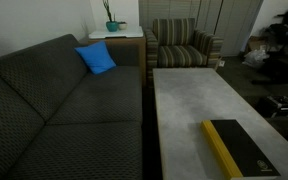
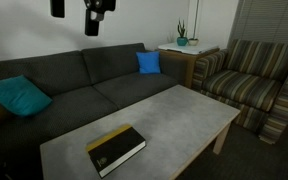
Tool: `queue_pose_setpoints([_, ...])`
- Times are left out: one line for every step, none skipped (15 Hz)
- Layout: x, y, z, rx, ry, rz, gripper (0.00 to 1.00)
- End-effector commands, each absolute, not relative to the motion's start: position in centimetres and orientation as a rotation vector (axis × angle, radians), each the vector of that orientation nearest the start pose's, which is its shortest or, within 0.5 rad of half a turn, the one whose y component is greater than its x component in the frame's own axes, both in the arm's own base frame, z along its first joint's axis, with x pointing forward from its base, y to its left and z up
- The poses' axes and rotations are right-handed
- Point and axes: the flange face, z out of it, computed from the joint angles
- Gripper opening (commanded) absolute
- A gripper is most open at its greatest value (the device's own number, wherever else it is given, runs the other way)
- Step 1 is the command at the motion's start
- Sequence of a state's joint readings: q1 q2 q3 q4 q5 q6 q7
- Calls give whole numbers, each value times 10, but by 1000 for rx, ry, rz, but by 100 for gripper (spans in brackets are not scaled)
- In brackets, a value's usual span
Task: Open the cover of the book on the table
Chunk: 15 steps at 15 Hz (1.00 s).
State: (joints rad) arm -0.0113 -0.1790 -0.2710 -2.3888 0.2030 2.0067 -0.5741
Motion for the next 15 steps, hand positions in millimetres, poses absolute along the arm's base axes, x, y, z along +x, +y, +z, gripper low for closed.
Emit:
queue_pose_setpoints([451, -117, 342, -2894, -221, 66, 100])
queue_pose_setpoints([459, -121, 333, -2925, -194, 11, 100])
queue_pose_setpoints([468, -127, 320, -2946, -159, -35, 100])
queue_pose_setpoints([476, -131, 307, -2969, -136, -70, 100])
queue_pose_setpoints([484, -136, 291, -2964, -108, -57, 100])
queue_pose_setpoints([490, -138, 275, -2930, -74, -16, 100])
queue_pose_setpoints([473, -128, 302, -2953, -116, -41, 100])
queue_pose_setpoints([477, -131, 287, -2943, -92, -12, 100])
queue_pose_setpoints([481, -133, 278, -2941, -80, 7, 100])
queue_pose_setpoints([485, -134, 272, -2942, -75, 18, 100])
queue_pose_setpoints([488, -135, 271, -2943, -74, 19, 100])
queue_pose_setpoints([489, -135, 272, -2944, -74, 14, 100])
queue_pose_setpoints([489, -136, 274, -2945, -75, 9, 100])
queue_pose_setpoints([490, -136, 275, -2945, -75, 7, 100])
queue_pose_setpoints([490, -136, 275, -2945, -75, 6, 100])
